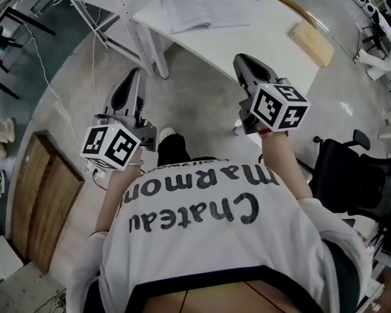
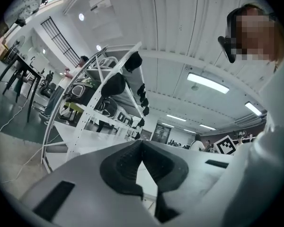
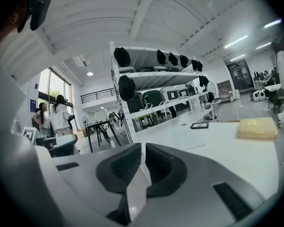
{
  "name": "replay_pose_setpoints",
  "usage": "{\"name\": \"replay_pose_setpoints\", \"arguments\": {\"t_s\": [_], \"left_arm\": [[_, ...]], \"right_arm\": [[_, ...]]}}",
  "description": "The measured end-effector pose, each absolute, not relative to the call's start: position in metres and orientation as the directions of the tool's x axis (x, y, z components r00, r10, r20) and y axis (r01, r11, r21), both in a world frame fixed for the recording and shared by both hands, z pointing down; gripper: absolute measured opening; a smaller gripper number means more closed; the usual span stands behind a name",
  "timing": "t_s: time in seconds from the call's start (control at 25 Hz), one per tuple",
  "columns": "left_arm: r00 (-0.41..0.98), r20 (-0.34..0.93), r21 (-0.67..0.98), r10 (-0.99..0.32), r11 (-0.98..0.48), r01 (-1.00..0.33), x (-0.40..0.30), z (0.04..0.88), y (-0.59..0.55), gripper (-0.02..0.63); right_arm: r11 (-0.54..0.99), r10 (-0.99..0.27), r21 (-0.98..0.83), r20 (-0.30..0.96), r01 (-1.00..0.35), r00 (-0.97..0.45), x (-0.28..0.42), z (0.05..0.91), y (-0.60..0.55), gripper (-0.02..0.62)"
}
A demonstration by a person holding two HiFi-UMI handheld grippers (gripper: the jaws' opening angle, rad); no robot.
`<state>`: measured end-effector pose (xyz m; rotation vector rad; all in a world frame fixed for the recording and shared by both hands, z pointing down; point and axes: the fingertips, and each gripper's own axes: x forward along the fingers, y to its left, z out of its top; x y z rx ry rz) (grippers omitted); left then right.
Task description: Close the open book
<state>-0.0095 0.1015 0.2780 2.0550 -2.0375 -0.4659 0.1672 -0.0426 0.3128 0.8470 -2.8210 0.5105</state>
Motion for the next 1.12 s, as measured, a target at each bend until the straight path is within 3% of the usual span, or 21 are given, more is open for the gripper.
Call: {"name": "replay_pose_setpoints", "arguments": {"t_s": [0.52,1.12], "left_arm": [[0.086,-0.053,0.391,-0.995,-0.100,-0.915,-0.072,0.293,-0.013,0.023],[0.194,-0.098,0.336,-0.976,-0.216,-0.917,-0.189,0.260,-0.115,0.023]], "right_arm": [[0.733,-0.529,-0.319,0.286,-0.600,-0.799,0.096,0.334,-0.132,0.046],[0.637,-0.648,-0.377,0.212,-0.673,-0.732,0.009,0.306,-0.234,0.046]]}}
